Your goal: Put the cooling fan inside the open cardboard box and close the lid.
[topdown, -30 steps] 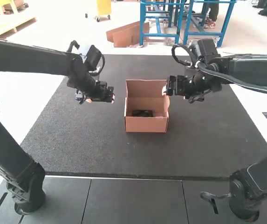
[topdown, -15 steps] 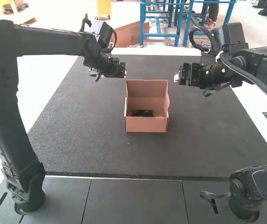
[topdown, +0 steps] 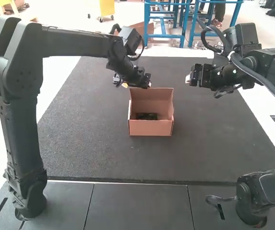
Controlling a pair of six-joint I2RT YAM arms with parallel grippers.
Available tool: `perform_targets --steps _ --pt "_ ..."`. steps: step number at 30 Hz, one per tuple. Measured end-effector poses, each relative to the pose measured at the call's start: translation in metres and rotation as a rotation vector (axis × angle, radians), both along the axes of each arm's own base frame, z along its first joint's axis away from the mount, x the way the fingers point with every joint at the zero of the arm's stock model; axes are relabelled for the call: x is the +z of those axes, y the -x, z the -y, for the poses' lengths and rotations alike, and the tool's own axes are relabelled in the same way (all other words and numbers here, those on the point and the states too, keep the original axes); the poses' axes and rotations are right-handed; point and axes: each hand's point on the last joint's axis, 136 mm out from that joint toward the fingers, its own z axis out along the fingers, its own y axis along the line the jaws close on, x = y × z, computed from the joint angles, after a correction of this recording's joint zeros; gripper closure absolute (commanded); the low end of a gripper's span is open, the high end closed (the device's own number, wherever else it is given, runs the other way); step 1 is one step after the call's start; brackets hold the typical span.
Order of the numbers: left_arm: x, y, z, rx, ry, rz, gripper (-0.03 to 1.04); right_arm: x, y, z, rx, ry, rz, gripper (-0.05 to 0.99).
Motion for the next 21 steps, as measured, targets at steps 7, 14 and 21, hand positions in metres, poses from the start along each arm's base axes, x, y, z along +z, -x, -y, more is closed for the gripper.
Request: perform_targets --steps 7,14,21 --pt "-0.009 0.02 0.009 -0.047 -0.012 -0.064 0.04 0.0 0.0 0.0 0.0 -0.002 -0.001 0.01" --pt "-0.038 0.043 0.015 -0.092 -0.041 -0.134 0.04 0.0 0.0 0.0 0.001 -0.002 -0.001 0.01" --pt "-0.066 0.059 0.027 -0.137 -0.084 -0.173 0.04 -0.003 0.0 0.005 -0.012 -0.003 -0.016 0.01"
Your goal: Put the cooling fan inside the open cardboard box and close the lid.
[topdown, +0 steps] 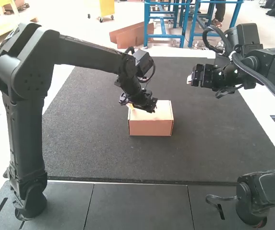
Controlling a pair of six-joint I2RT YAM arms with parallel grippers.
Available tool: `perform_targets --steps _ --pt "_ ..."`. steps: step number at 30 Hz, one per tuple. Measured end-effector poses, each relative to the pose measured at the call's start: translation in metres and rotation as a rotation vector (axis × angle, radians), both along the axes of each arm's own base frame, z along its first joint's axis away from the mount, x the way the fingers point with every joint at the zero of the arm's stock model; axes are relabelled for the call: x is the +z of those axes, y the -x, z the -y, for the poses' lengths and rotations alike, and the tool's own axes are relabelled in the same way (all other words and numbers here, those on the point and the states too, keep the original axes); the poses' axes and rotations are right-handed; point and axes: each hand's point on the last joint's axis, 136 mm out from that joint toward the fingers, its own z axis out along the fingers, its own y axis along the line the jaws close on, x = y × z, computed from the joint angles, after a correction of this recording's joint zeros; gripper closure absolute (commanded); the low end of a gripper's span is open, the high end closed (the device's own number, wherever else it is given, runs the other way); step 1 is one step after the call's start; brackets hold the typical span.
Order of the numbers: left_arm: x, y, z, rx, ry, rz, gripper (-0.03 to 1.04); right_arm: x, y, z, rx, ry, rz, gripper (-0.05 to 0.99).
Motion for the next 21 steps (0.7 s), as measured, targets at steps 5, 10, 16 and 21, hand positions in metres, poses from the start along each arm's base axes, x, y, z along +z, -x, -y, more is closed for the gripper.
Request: perform_targets --steps 5,10,16,21 --pt "-0.004 0.001 0.001 -0.005 0.0 0.005 0.04 -0.004 0.004 0.001 0.0 0.004 -0.023 0.01" --pt "0.0 0.003 0.0 -0.01 -0.002 0.003 0.04 -0.001 0.005 0.001 0.001 0.0 -0.028 0.01" --pt "0.044 -0.006 0.001 -0.003 0.06 0.059 0.04 0.011 0.002 0.0 -0.007 -0.017 -0.008 0.01" --pt "0.13 -0.03 -0.014 0.051 0.173 0.218 0.04 0.011 0.002 0.0 -0.019 -0.03 -0.014 0.01"
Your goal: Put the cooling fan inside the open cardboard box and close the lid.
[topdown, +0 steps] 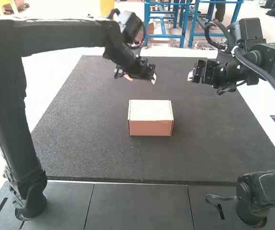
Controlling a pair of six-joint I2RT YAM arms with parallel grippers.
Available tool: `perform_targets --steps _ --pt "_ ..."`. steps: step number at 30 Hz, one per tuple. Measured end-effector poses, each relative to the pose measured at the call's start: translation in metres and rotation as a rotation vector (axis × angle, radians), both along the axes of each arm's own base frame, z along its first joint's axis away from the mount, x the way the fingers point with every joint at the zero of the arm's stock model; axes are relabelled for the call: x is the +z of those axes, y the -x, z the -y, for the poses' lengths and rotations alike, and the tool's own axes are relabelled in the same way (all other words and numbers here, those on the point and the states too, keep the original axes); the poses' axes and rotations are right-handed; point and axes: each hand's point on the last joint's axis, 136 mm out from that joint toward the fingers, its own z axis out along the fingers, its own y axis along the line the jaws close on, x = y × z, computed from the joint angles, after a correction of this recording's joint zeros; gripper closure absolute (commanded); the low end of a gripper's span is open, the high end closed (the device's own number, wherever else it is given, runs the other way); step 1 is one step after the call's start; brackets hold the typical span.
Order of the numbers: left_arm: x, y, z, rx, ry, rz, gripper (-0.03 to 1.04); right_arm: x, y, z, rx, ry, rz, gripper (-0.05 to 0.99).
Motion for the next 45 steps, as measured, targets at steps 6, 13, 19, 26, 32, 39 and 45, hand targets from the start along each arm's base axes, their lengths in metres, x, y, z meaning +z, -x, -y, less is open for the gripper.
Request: perform_targets --steps 6,13,19,26,32,39,45 --pt "0.066 -0.013 -0.046 0.098 0.095 0.155 0.04 0.007 -0.005 -0.002 0.003 -0.007 0.036 0.01" --pt "0.083 -0.001 -0.094 0.18 0.172 0.316 0.04 0.058 -0.01 -0.01 0.104 0.002 0.3 0.01" --pt "0.067 0.025 -0.125 0.217 0.209 0.424 0.04 0.06 0.004 -0.01 0.138 0.002 0.357 0.01" --pt "0.078 0.063 -0.138 0.208 0.276 0.573 0.04 0.057 0.027 0.005 0.09 -0.018 0.441 0.01" --pt "0.073 0.088 -0.15 0.202 0.282 0.675 0.04 0.055 0.056 0.02 0.039 -0.064 0.526 0.01" --pt "0.066 0.112 -0.165 0.22 0.295 0.794 0.04 0.048 0.08 0.033 0.001 -0.091 0.611 0.01" --pt "0.062 0.127 -0.193 0.309 0.314 0.898 0.04 0.038 0.084 0.041 -0.035 -0.09 0.651 0.01"
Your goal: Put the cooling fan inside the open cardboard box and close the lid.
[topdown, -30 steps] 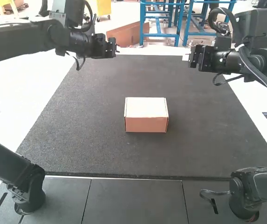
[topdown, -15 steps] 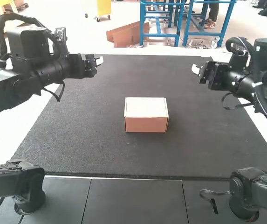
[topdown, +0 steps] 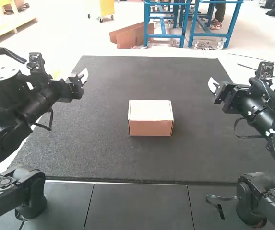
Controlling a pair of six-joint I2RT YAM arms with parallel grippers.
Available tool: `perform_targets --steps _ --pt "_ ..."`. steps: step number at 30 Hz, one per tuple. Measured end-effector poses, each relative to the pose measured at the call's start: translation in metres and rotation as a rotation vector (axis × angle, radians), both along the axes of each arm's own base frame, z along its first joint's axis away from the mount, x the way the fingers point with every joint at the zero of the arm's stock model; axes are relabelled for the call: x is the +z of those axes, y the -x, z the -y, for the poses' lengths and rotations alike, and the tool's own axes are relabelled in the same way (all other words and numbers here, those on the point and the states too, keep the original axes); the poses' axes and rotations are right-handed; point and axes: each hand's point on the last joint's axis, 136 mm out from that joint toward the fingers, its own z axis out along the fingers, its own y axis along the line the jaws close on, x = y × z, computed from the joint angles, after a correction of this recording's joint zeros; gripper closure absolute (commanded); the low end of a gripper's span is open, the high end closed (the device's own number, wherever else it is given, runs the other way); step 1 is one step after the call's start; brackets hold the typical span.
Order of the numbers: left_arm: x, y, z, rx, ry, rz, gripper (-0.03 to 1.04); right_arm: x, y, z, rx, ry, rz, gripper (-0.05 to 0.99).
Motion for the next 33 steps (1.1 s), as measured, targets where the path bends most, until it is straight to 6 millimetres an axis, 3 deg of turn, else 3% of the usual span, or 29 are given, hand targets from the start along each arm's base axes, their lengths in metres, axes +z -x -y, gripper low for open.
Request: perform_targets --steps 5,13,15,22,25,30,33 --pt "0.006 0.025 -0.014 0.031 -0.014 0.143 0.04 0.005 -0.004 0.004 -0.026 -0.004 0.072 0.01" --pt "-0.015 0.037 -0.015 0.052 -0.189 0.222 0.04 0.012 -0.008 0.007 -0.052 -0.011 0.153 0.02" --pt "-0.019 0.036 -0.014 0.052 -0.206 0.219 0.04 0.005 -0.009 0.007 -0.053 0.003 0.146 0.02" --pt "-0.03 0.035 -0.005 0.0 -0.247 0.202 0.04 -0.049 -0.015 0.005 -0.048 0.083 0.084 0.02" --pt "-0.038 0.034 -0.002 -0.017 -0.277 0.189 0.04 -0.052 -0.014 0.004 -0.042 0.09 0.09 0.02" --pt "-0.075 0.023 -0.012 0.038 -0.318 0.111 0.04 -0.056 -0.014 0.007 -0.053 0.094 0.099 0.02" --pt "-0.08 0.021 -0.019 0.067 -0.309 0.084 0.04 -0.06 -0.014 0.011 -0.067 0.101 0.099 0.02"
